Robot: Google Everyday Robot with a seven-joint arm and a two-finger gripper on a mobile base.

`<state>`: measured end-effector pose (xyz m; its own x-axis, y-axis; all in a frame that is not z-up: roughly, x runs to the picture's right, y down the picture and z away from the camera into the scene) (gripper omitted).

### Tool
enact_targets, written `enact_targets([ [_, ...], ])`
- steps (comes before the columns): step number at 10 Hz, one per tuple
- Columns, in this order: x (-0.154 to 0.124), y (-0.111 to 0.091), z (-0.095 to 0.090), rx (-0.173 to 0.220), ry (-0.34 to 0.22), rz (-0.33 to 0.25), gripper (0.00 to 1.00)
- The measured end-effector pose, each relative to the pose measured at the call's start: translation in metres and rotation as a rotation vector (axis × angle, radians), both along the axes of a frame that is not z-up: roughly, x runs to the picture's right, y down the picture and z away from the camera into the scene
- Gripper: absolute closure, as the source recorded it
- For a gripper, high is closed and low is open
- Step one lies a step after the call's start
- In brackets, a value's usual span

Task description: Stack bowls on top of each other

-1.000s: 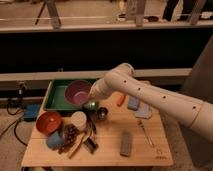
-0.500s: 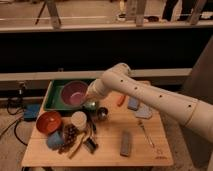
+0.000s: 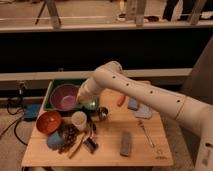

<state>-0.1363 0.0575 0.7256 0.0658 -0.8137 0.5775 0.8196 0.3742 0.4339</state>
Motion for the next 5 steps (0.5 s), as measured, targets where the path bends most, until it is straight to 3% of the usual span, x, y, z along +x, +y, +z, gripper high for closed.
enact_targets([
  [5,-0.034,0.028,0.005,-0.043,-0.054,-0.104,1.00],
])
